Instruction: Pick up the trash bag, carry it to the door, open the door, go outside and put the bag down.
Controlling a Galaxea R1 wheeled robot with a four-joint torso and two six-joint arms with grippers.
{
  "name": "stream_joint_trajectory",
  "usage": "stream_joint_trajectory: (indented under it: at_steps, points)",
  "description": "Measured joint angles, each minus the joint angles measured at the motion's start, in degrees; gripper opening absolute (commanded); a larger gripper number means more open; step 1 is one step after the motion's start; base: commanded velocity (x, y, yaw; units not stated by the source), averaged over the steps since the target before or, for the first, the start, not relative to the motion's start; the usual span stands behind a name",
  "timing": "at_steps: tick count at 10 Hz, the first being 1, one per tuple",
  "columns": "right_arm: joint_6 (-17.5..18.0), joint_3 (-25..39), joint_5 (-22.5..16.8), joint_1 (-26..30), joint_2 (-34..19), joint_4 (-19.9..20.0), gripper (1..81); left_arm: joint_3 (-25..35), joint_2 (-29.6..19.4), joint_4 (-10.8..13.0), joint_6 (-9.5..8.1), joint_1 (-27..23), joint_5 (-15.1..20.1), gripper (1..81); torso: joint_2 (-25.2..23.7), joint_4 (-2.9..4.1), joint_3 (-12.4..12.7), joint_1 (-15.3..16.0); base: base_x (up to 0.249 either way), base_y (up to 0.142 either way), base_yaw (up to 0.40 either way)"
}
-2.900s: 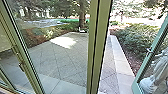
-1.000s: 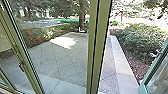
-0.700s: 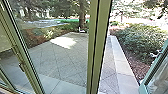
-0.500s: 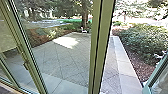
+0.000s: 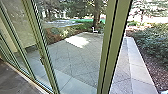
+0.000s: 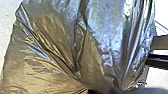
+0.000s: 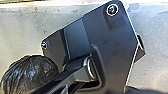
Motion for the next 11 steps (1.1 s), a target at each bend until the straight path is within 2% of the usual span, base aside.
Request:
stream_joint_trajectory:
  at_steps: [1,2,5,7,9,11]
  points:
    - [0.0,-2.5,0.28,-0.18,1.48,0.0,81.1,-0.05,0.0,0.0,0.0,0.04,0.11,1.0,0.0,0.26,0.0,0.0,0.0,0.0,0.0]
    - [0.0,-4.38,0.63,-0.61,3.1,0.0,81.1,-0.55,0.22,0.0,0.0,-0.3,0.22,1.0,0.0,0.17,0.0,0.0,0.0,0.0,0.0]
    - [-0.02,-15.32,0.48,-2.45,10.45,-0.16,81.1,-1.78,0.45,0.02,0.0,-1.93,0.22,1.0,0.0,0.17,0.22,0.0,0.0,0.0,0.0]
    - [-0.21,-22.3,1.35,-2.58,16.02,-0.41,81.1,-1.78,0.45,0.0,0.0,-1.57,0.3,1.0,0.0,0.17,1.64,0.0,0.0,0.0,0.0]
    - [-0.44,-25.64,2.12,-4.18,21.02,-1.15,81.1,-1.78,0.45,0.0,-0.01,-1.57,0.28,1.0,-0.02,0.17,2.58,-0.04,0.0,0.0,0.0]
    - [-0.44,-26.9,2.45,-5.07,21.59,-2.0,81.1,-1.95,0.5,0.0,-0.01,-1.55,0.3,1.0,-0.02,0.17,2.58,-0.06,0.0,0.0,0.0]
